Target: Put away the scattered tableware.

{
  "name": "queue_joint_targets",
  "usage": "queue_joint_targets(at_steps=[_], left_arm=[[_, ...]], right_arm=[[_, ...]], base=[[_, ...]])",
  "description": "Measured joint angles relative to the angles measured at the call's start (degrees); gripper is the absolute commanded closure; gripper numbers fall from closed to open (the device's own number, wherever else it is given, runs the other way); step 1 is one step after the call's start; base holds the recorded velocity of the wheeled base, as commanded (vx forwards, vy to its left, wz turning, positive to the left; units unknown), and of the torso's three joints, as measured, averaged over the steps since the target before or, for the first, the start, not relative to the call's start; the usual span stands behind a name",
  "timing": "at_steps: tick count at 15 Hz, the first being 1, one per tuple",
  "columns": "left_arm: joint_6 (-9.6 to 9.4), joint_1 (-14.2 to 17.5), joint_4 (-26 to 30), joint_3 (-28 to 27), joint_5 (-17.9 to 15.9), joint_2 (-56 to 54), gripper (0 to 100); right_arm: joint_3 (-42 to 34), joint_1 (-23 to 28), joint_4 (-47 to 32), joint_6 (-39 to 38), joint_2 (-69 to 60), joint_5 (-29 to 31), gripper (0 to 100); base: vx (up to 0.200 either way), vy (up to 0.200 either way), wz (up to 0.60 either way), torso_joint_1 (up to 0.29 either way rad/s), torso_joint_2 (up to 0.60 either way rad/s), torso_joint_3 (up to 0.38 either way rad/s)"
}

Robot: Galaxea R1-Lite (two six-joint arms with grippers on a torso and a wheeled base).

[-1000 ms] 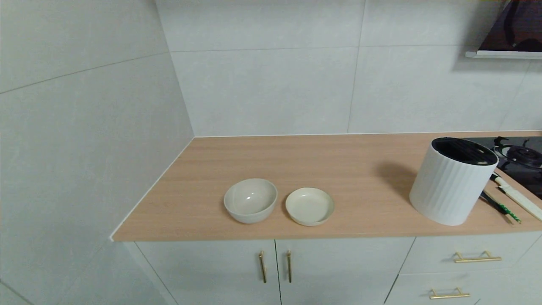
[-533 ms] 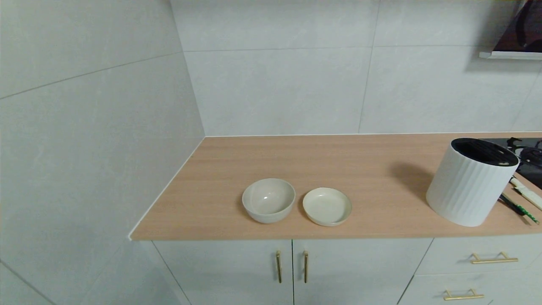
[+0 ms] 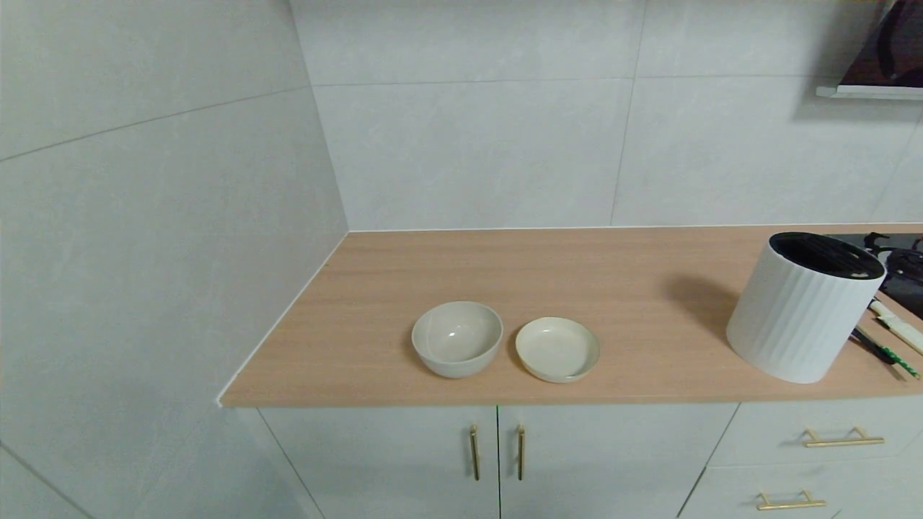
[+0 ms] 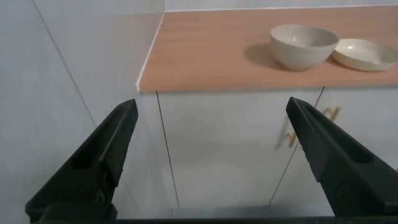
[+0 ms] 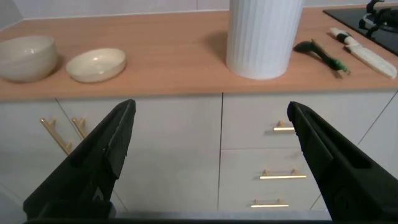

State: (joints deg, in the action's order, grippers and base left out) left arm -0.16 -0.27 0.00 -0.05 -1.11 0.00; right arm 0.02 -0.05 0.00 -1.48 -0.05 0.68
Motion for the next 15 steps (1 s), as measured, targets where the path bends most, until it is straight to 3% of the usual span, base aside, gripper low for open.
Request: queue_joint_targets(at_steps=[15], left_arm=[[0.00,0.00,0.05,0.02,-0.01,0.00,0]], right_arm=[[0.00,0.00,0.00,-0.05,0.00,0.00,0]], base=[[0.000,0.000,0.00,-0.229,0.52,0.293]])
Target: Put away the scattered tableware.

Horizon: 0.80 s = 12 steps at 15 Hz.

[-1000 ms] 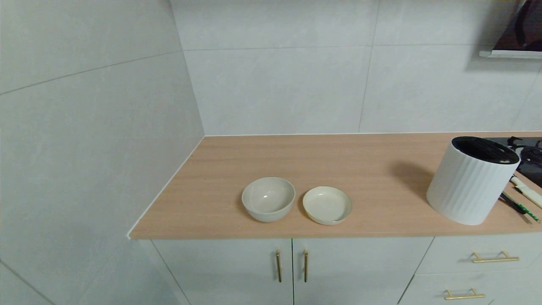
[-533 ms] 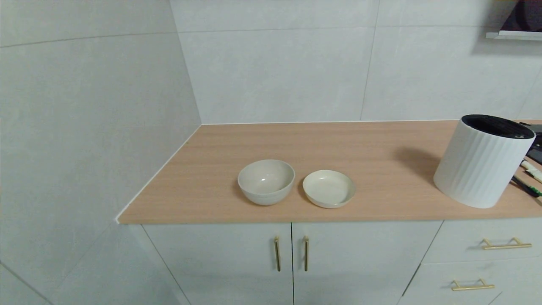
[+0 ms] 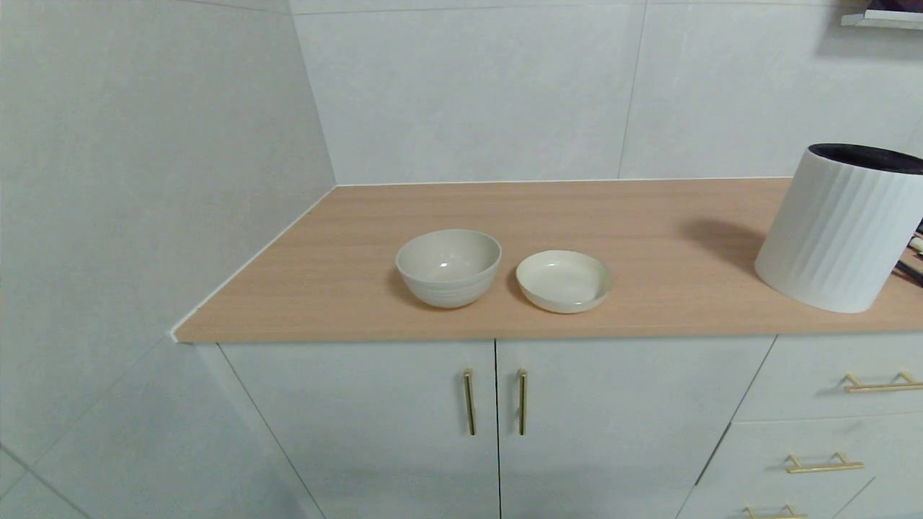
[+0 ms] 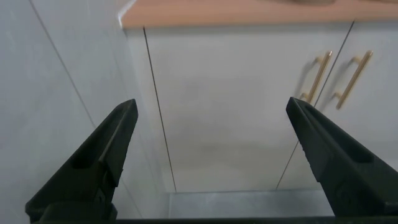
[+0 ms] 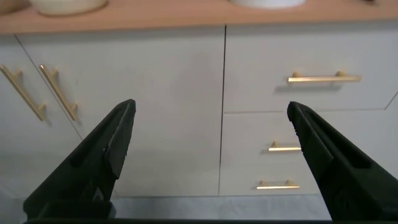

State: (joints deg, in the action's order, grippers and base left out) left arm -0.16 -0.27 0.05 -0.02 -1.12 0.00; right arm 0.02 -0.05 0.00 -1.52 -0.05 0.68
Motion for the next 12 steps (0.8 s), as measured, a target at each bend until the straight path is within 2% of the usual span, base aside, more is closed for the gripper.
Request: queue_joint_targets(at_steps=[12], left_arm=[[-0.02,0.00,-0.02,-0.05,0.00,0.00,0]], right_arm=[[0.00,-0.02,0.00,-0.04,0.00,0.00,0]], base=[[0.000,0.000,0.00,-0.161,0.46,0.303]])
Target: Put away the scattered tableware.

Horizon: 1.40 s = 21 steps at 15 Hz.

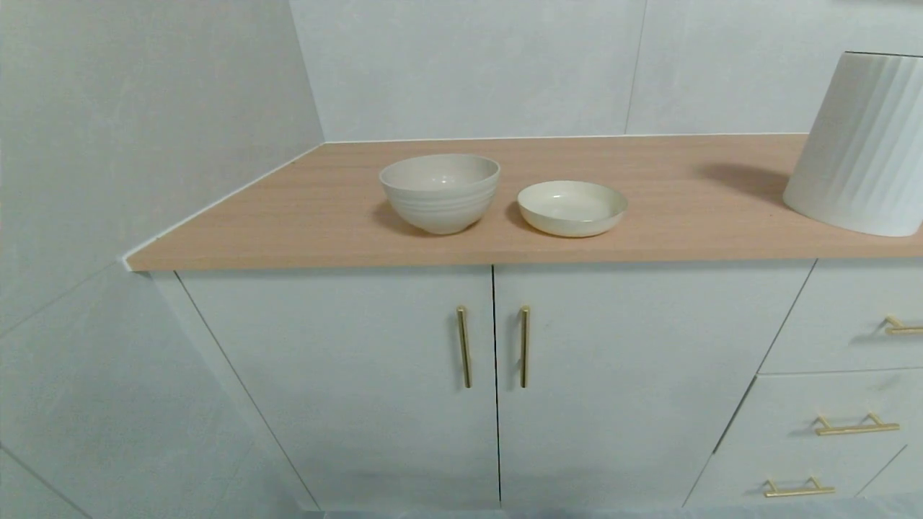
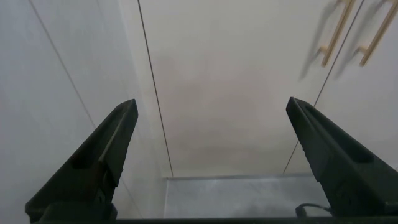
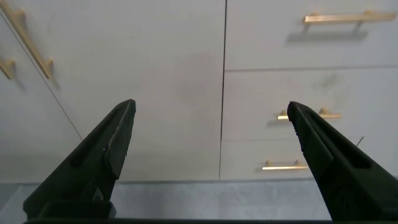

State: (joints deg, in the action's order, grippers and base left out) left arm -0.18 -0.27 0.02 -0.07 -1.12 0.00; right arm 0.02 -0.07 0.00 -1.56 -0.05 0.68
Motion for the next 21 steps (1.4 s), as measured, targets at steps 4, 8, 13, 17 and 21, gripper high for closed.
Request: queue_joint_targets(at_steps=[4,8,13,17,21], left_arm=[[0.00,0.00,0.05,0.07,0.00,0.00,0],[0.00,0.00,-0.02,0.05,0.00,0.00,0],[0.00,0.00,-0.02,0.05,-0.02,0.00,0],[0.00,0.00,-0.02,0.05,0.00,0.00,0],[0.00,0.00,-0.02,0.07,0.00,0.00,0]], right_arm=[[-0.02,0.02,0.00,-0.02,0.00,0.02,0],[-0.02,-0.02,0.00,0.00,0.00,0.02,0],[-0.02,0.02,-0.02,0.20,0.00,0.02,0],[0.74,-0.02,0.93,0.56,0.00,-0.76,0],[8.66,-0.06,-2.05,-0.35,1.15,-10.12,0]], base=[[0.000,0.000,0.00,-0.058,0.27,0.189],[0.000,0.000,0.00,-0.009,0.03,0.024],[0.000,0.000,0.00,0.000,0.00,0.000],[0.000,0.000,0.00,0.000,0.00,0.000],[0.000,0.000,0.00,0.000,0.00,0.000]])
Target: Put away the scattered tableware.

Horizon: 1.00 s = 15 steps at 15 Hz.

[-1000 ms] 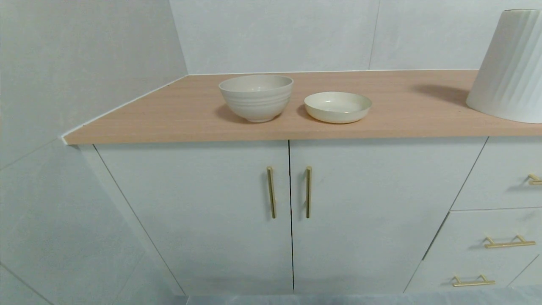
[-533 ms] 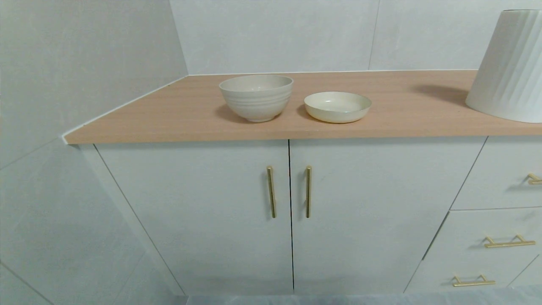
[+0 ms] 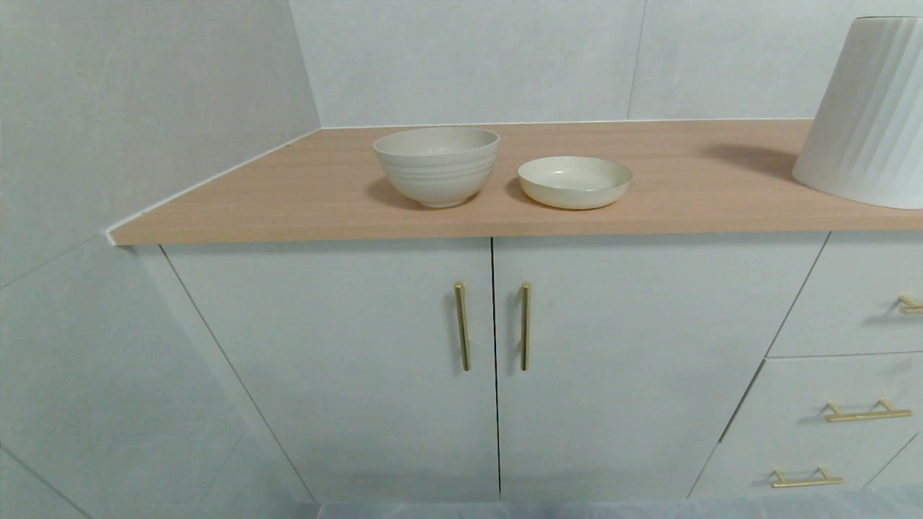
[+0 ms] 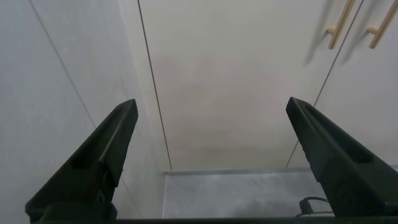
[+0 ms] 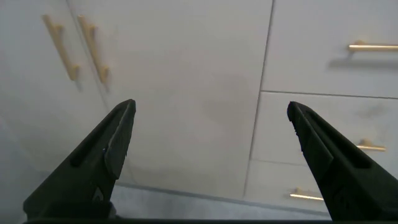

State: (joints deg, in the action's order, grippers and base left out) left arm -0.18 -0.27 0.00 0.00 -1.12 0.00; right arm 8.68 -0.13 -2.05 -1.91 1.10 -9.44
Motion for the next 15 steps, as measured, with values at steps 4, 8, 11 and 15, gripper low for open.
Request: queue_joint_targets(at_steps=[4,8,11,15], left_arm=[[0.00,0.00,0.00,0.00,-0.02,0.00,0],[0.00,0.00,0.00,-0.02,0.00,0.00,0],[0.00,0.00,0.00,-0.02,0.00,0.00,0],[0.02,0.02,0.00,-0.02,-0.02,0.00,0]], right_arm=[[5.38,-0.57,-2.84,-0.02,8.66,-6.06,0],[9.45,-2.12,-1.54,0.00,24.81,-9.19,0],[9.84,-6.69,9.00,-0.07,35.52,-9.67,0],[12.81,-13.69,20.33,-0.07,54.00,-9.56,0]], base=[[0.000,0.000,0.00,0.000,0.00,0.000],[0.000,0.000,0.00,0.000,0.00,0.000],[0.000,0.000,0.00,0.000,0.00,0.000],[0.000,0.000,0.00,0.000,0.00,0.000]])
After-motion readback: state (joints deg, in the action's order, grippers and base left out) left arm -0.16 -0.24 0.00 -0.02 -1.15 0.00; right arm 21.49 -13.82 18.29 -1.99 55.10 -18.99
